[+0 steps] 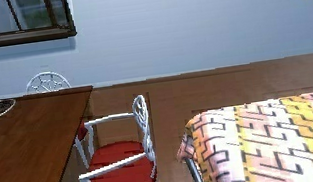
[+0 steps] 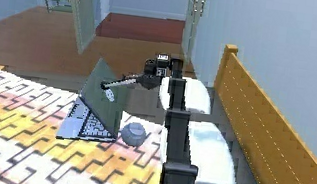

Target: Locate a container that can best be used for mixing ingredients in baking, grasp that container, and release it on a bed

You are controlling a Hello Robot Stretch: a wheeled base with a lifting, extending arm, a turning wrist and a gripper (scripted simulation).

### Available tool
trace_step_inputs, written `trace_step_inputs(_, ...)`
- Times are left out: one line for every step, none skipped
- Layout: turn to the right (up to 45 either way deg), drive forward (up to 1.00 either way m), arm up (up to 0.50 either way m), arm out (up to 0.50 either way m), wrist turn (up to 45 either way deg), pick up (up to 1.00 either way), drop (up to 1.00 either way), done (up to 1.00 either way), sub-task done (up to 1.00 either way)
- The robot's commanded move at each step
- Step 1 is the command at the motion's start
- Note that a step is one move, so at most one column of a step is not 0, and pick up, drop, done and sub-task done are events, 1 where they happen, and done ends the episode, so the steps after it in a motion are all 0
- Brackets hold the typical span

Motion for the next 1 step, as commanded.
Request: trace_step_inputs(0.0,0.0,0.0,-0.08,0.0,0.0,0.0,0.0,0.0)
